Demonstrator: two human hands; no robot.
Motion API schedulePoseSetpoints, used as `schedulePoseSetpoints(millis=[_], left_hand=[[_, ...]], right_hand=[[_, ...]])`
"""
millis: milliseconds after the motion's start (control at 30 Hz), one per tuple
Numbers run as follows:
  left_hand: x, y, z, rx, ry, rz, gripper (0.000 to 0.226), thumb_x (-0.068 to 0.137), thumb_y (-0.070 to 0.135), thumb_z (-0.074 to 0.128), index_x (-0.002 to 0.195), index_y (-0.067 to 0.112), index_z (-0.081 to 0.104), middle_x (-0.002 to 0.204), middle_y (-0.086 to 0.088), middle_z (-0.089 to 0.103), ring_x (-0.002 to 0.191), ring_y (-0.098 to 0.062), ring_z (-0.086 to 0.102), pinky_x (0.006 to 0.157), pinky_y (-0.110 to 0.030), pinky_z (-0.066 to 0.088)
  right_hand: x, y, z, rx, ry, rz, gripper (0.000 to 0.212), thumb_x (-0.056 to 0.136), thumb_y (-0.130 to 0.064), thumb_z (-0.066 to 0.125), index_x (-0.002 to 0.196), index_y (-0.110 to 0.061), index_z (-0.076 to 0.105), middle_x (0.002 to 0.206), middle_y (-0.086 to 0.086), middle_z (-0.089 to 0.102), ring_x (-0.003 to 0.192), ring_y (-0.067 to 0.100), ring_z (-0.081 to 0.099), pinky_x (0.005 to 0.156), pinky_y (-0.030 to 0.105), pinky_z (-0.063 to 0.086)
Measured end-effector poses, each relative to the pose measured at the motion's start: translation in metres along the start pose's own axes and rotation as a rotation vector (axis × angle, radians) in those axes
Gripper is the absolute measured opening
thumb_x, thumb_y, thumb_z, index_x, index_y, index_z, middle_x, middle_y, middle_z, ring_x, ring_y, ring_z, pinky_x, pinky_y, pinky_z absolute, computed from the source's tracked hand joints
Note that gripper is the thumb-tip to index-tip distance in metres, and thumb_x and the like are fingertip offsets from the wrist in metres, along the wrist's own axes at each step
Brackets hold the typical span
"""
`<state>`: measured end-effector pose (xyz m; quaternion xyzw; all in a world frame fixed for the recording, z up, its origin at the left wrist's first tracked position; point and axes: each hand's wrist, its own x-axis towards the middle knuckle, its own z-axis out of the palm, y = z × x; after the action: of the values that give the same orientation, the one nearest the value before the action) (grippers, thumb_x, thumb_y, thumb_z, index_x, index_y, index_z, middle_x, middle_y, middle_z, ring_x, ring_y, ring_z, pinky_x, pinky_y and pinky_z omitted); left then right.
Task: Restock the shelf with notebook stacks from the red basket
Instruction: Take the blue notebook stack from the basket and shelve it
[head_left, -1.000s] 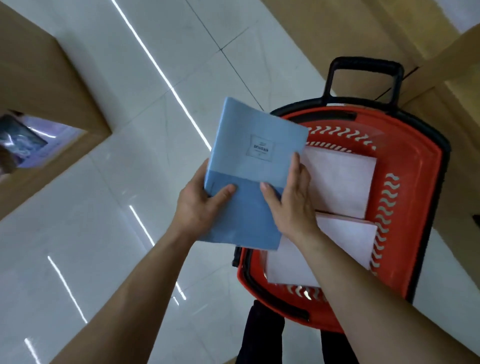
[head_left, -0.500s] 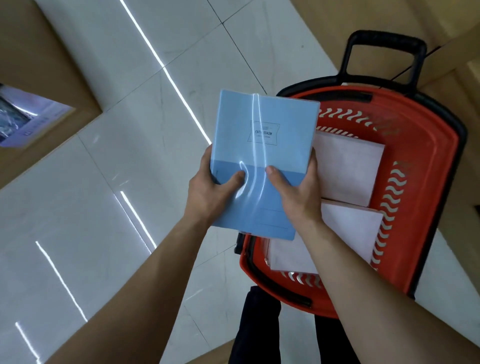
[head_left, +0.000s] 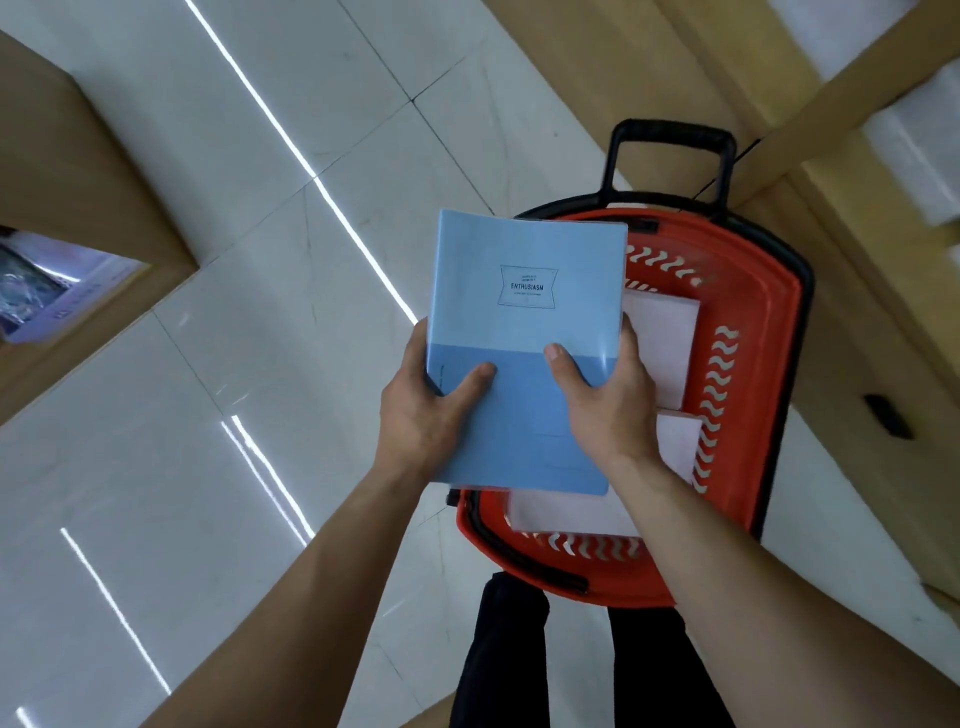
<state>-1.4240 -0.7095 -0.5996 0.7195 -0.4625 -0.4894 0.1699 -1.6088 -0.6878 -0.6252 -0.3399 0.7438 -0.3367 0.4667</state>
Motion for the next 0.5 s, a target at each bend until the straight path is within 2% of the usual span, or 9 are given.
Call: schedulePoseSetpoints(millis=[100,200,367,433,500], left_hand=[[-0.020,0.037,0.001,-0.001,-0.033,0.036,0.051,0.088,0.045,0.071,0.128,0.058,0.041,0.099,0.037,0.065,0.086,0.009,0.066,0.066,-0.010,0.051],[-0.043,0.079,0.003,-0.016,-0.066,0.080,0.050,0.089,0.044,0.070,0.122,0.065,0.038,0.095,0.042,0.063,0.084,0.009,0.066,0.061,-0.009,0.050],[-0.090,0.153,0.007,-0.050,-0.104,0.193,0.056,0.089,0.046,0.070,0.134,0.058,0.040,0.102,0.031,0.066,0.085,0.006,0.068,0.062,-0.011,0.052],[-0.110,0.183,0.009,-0.033,-0.122,0.250,0.058,0.089,0.045,0.070,0.138,0.053,0.040,0.106,0.028,0.067,0.084,0.008,0.067,0.061,-0.009,0.051],[-0.131,0.212,0.012,0.000,-0.151,0.308,0.056,0.088,0.044,0.071,0.137,0.049,0.043,0.106,0.027,0.065,0.083,0.012,0.064,0.059,-0.005,0.046]], right_hand=[[-0.011,-0.024,-0.034,-0.009,0.034,-0.014,0.061,0.088,-0.048,0.071,0.142,-0.037,0.044,0.120,-0.015,0.066,0.109,0.003,0.063,0.085,0.017,0.050],[-0.025,-0.054,-0.073,-0.001,0.074,-0.052,0.058,0.090,-0.040,0.073,0.142,-0.032,0.047,0.118,-0.022,0.065,0.105,-0.008,0.061,0.081,0.003,0.044],[-0.054,-0.109,-0.148,0.026,0.137,-0.097,0.042,0.090,-0.037,0.074,0.127,-0.035,0.054,0.115,-0.023,0.066,0.103,-0.013,0.060,0.079,0.005,0.046],[-0.070,-0.126,-0.178,0.036,0.180,-0.111,0.045,0.088,-0.042,0.073,0.128,-0.032,0.056,0.118,-0.018,0.067,0.105,-0.006,0.063,0.081,0.012,0.051],[-0.090,-0.143,-0.208,0.039,0.232,-0.121,0.049,0.088,-0.045,0.073,0.131,-0.031,0.056,0.117,-0.016,0.068,0.104,-0.003,0.065,0.077,0.012,0.052]])
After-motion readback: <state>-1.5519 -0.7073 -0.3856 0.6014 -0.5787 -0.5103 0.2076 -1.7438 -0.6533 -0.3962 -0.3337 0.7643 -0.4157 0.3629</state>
